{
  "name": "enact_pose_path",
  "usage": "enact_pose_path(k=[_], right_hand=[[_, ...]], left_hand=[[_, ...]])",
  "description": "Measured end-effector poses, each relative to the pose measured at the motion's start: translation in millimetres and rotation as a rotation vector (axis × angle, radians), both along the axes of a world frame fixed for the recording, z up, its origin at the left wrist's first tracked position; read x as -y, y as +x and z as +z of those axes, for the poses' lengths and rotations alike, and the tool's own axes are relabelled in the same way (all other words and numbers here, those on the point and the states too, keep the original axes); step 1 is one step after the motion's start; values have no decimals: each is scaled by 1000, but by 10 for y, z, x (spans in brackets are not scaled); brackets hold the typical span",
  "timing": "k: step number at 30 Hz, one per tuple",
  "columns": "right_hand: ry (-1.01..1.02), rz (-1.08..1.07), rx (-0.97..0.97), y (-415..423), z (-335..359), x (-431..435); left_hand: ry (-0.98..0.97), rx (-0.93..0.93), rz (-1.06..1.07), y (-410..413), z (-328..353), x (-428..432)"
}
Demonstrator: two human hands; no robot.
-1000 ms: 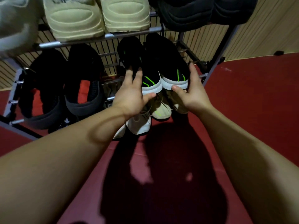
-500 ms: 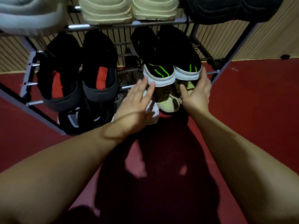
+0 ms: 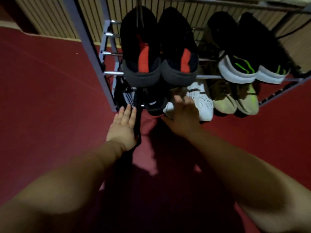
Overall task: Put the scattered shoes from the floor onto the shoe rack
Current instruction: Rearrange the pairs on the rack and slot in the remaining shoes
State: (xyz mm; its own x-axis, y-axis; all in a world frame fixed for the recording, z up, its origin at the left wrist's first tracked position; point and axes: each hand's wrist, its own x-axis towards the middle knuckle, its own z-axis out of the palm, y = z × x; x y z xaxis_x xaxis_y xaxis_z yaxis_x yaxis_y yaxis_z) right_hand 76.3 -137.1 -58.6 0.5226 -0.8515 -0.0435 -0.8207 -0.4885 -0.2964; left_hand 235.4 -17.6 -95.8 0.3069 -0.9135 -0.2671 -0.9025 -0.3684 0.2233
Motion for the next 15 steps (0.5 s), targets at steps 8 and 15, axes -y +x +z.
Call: enact_pose_path(k=[8,15], right_hand=[[205,-122,-190,929,18,138],[291,-175,-113,754,-13,81]], left_hand=[[-50,43,-78,139,-3,-70],[-50,35,-112,237,-14,-76]])
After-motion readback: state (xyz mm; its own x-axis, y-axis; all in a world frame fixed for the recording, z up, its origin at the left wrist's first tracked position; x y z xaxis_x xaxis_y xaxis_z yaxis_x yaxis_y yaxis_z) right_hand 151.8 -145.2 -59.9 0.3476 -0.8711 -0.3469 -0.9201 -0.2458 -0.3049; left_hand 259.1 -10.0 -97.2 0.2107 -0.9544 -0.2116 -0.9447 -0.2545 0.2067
